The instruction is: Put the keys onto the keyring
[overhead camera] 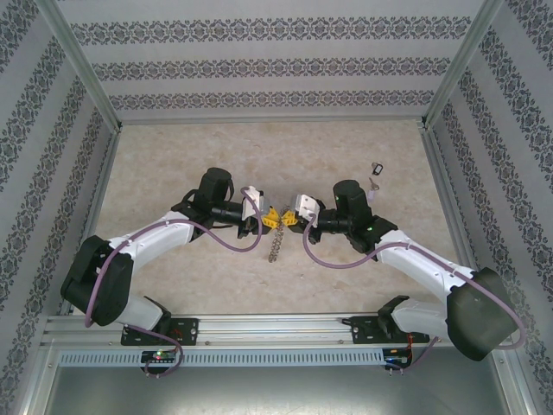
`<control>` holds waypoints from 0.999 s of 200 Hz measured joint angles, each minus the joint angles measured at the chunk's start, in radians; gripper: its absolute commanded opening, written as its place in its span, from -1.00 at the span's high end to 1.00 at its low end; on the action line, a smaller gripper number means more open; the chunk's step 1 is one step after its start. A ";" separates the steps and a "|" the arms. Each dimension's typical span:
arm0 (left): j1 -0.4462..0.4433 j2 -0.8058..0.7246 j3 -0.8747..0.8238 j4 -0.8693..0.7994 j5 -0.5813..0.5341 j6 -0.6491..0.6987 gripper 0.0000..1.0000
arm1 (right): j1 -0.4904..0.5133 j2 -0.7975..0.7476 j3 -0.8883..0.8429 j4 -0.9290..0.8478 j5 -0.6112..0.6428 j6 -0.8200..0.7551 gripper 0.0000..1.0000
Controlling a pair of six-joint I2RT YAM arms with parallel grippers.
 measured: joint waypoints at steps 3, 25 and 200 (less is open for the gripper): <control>0.000 0.000 0.000 0.000 0.001 0.000 0.61 | 0.002 0.000 0.000 0.000 0.001 0.000 1.00; 0.003 0.000 0.000 0.002 0.009 -0.008 0.59 | 0.008 0.001 0.000 0.000 0.007 -0.003 1.00; 0.003 0.000 0.056 -0.130 0.024 0.089 0.09 | 0.030 0.004 0.000 -0.015 0.037 -0.023 1.00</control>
